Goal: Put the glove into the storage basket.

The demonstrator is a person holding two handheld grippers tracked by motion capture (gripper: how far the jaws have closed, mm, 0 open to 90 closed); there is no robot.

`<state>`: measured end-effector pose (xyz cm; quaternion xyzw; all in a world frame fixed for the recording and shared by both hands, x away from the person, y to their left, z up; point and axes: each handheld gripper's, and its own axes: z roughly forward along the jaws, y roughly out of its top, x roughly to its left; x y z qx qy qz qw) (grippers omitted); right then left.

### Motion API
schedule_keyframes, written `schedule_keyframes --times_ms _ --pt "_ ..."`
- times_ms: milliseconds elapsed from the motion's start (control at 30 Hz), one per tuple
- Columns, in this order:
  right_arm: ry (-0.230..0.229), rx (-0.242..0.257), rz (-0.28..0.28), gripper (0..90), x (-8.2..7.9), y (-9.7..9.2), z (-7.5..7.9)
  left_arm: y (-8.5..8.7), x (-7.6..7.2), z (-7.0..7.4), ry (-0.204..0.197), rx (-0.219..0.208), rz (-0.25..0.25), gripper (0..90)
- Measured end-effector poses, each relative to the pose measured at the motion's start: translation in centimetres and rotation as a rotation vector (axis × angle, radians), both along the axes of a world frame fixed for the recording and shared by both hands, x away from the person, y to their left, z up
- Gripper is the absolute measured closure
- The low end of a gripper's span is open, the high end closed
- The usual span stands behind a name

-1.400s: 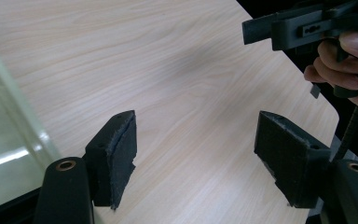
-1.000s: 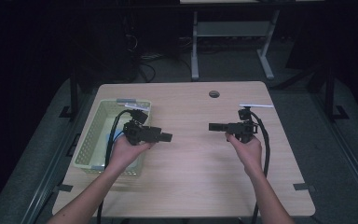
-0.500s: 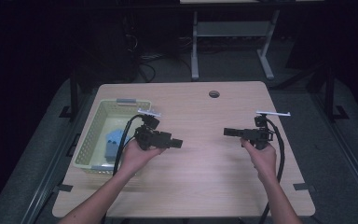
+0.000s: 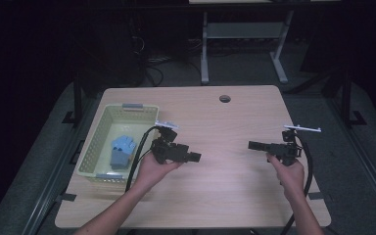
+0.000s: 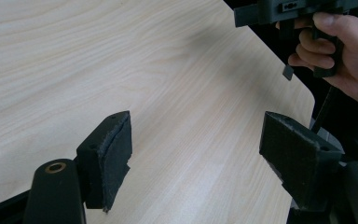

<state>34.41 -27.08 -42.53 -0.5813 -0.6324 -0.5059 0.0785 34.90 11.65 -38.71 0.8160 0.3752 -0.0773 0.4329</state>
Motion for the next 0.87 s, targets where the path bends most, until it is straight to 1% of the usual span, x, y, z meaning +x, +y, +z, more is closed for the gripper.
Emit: schedule_keyframes --times_ms 67,133,200,300,367,600,700,767,867 --pt "0.01 0.006 -0.005 34.2 -0.3 -0.5 -0.3 -0.2 -0.1 -0.2 0.0 -0.004 -0.003 25.2" --pt "0.012 0.003 -0.012 34.2 -0.7 -1.1 -0.7 -0.4 -0.3 -0.5 0.001 -0.006 -0.003 25.2" --pt "0.016 0.002 -0.013 33.9 -0.9 -1.4 -0.9 -0.6 -0.4 -0.7 0.003 -0.015 -0.005 25.2" --pt "0.027 -0.006 -0.017 33.3 -1.3 -1.8 -1.2 -0.9 -0.7 -1.1 0.002 -0.014 -0.014 25.1" --pt "0.027 -0.006 -0.017 32.7 -1.6 -2.1 -1.4 -1.1 -0.9 -1.3 0.003 -0.016 -0.007 25.1" --pt "0.035 -0.025 -0.008 31.2 -2.3 -2.3 -2.1 -1.6 -1.8 -2.6 0.01 -0.033 -0.018 25.1" --pt "0.035 -0.023 -0.001 31.0 -2.7 -2.4 -2.4 -1.7 -2.2 -3.1 0.017 -0.036 -0.026 25.0" --pt "0.032 -0.019 0.002 30.6 -3.0 -2.3 -2.6 -1.8 -2.6 -3.4 0.007 -0.035 -0.03 24.9" --pt "0.029 -0.019 0.009 30.2 -3.5 -2.3 -2.7 -1.9 -2.9 -3.6 0.01 -0.043 -0.033 24.9"
